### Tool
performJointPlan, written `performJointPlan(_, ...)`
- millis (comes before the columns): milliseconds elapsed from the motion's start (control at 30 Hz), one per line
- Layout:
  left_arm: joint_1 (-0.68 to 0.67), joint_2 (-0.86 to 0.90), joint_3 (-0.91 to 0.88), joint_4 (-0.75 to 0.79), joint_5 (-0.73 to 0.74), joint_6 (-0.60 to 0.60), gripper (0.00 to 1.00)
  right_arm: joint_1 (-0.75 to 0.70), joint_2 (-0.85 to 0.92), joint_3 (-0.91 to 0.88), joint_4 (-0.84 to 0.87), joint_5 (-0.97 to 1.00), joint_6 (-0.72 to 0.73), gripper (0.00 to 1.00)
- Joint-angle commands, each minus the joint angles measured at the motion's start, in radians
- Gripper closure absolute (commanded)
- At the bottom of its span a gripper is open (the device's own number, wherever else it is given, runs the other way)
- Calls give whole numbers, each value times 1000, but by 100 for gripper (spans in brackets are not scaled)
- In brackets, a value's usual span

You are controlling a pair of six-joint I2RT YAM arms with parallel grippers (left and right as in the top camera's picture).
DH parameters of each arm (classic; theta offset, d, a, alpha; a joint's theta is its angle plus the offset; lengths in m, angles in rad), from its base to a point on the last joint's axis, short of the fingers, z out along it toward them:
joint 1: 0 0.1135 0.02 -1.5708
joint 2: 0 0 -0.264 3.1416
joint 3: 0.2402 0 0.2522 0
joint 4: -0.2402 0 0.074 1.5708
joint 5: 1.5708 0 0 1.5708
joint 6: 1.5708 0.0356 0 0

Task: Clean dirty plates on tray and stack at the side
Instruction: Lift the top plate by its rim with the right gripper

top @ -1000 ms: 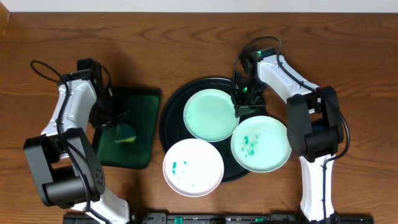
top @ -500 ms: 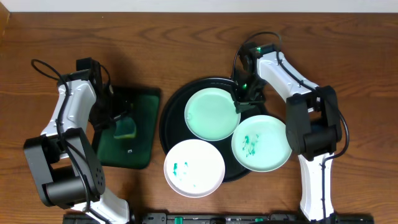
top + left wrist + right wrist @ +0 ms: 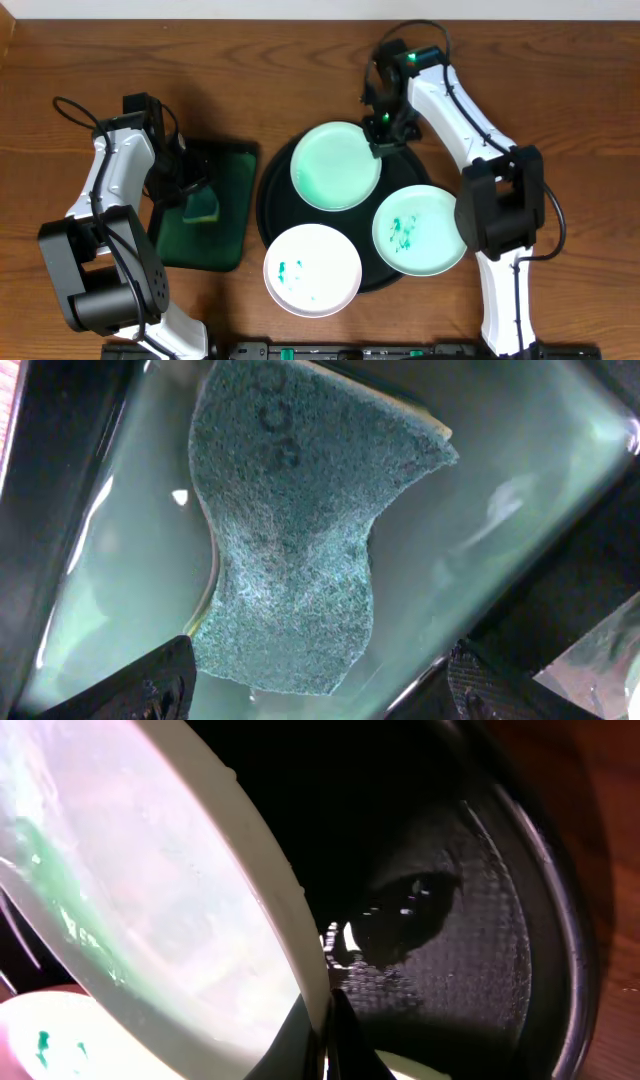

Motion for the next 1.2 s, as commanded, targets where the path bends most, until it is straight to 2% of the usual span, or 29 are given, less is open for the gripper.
performJointPlan(0,-1,-45,6,-6,12,6,18,47,14,59,-18,51,-16,99)
performJointPlan(367,-1,-169,6,-18,12,6,18,87,-57,85,-41,97,-12,99)
performJointPlan(667,21,-181,34,-62,-27,5,17,97,-186,85,-43,102,-28,99)
performJointPlan(1000,203,-181,89,-69,253,51,17,105,-238,86,-31,108,-27,99)
performJointPlan(1167,301,-181,89,-93,305,51,17,113,-238,92,-6,108,-24,99)
